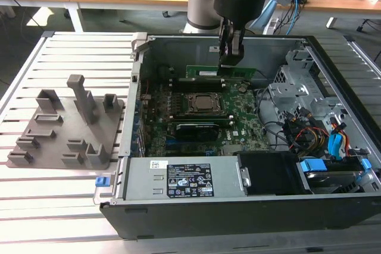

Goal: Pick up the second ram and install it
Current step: 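Insert the second ram into the second slot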

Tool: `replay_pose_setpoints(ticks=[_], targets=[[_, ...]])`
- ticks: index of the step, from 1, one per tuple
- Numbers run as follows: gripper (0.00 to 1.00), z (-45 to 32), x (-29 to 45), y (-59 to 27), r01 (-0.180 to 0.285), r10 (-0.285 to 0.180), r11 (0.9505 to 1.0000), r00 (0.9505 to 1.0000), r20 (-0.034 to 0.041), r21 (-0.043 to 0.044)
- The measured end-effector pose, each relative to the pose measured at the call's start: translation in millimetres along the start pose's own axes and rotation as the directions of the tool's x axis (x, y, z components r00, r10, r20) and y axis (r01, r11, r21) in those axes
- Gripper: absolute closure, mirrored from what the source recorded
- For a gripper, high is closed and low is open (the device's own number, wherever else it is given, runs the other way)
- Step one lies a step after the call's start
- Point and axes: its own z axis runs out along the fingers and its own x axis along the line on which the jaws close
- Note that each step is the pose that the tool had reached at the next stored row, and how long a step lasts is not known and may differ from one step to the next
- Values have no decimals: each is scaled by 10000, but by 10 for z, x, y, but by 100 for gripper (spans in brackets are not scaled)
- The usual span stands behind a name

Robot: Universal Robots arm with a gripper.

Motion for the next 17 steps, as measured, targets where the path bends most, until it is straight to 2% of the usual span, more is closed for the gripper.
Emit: replay_pose_setpoints(ticks=[17], targets=[[86, 163, 1, -3, 0, 0, 10000, 10000, 0, 0]])
